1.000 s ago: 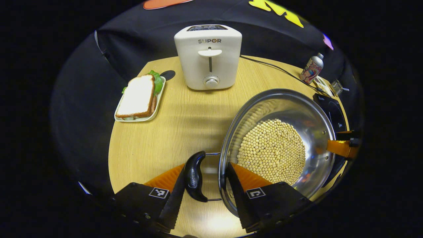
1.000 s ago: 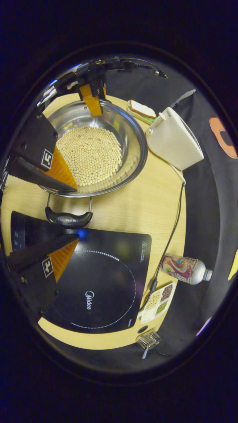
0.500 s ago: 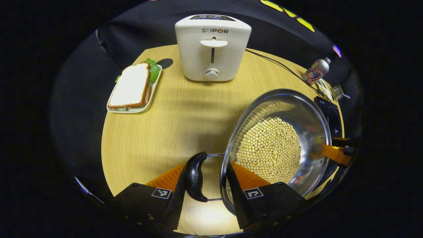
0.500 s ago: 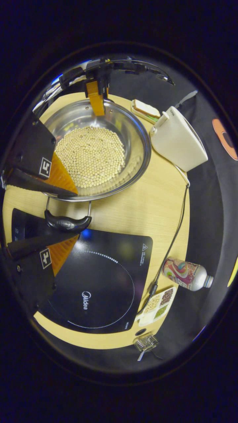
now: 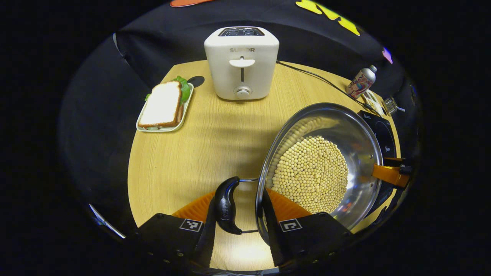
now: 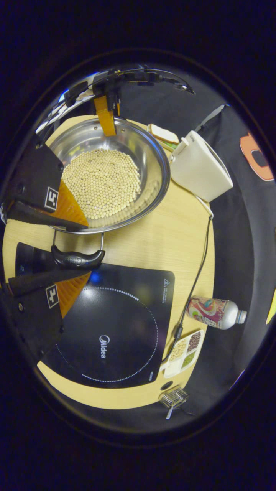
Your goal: First push the handle of the pot to place it horizontally, then grasp the pot with both hands and set it on the induction cooktop.
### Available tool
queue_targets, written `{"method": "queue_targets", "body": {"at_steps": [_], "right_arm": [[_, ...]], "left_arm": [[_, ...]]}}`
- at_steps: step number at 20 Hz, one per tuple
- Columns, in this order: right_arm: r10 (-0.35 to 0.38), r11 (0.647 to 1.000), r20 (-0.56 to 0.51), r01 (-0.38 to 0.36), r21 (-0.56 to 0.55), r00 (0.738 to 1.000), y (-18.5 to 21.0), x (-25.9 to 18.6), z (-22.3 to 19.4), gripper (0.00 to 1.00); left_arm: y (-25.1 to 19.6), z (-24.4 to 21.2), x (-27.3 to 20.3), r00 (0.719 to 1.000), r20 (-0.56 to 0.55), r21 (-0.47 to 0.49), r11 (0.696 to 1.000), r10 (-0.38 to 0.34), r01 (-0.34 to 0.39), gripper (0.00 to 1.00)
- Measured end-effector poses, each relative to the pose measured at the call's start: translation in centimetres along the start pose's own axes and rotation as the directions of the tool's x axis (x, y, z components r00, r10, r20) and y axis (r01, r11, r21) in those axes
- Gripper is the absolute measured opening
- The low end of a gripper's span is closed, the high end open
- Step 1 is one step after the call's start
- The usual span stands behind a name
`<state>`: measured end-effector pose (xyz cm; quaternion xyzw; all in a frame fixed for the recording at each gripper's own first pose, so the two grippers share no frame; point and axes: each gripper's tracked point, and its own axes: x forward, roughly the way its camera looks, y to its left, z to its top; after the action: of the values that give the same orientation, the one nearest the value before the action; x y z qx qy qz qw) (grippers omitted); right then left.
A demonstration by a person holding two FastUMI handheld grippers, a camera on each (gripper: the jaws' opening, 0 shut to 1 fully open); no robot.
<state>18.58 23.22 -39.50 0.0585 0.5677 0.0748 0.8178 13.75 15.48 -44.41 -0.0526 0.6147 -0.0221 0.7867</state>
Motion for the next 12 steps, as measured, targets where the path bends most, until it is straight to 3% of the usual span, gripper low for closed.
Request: {"method": "queue_targets", "body": {"at_steps": [3, 12], "right_arm": [[0.003, 1.0, 0.056, -0.001, -0.029, 0.998, -0.3, -2.2, 0.4, 0.56], [-0.037, 0.999, 0.162, 0.032, 0.035, 0.986, -4.5, -9.0, -1.4, 0.53]], "left_arm": [[0.3, -0.2, -0.7, 1.0, 0.018, -0.009, 1.0, -0.01, 0.01, 0.58], [0.5, -0.1, 0.2, 0.995, 0.079, 0.051, 0.997, -0.062, 0.058, 0.58]]}}
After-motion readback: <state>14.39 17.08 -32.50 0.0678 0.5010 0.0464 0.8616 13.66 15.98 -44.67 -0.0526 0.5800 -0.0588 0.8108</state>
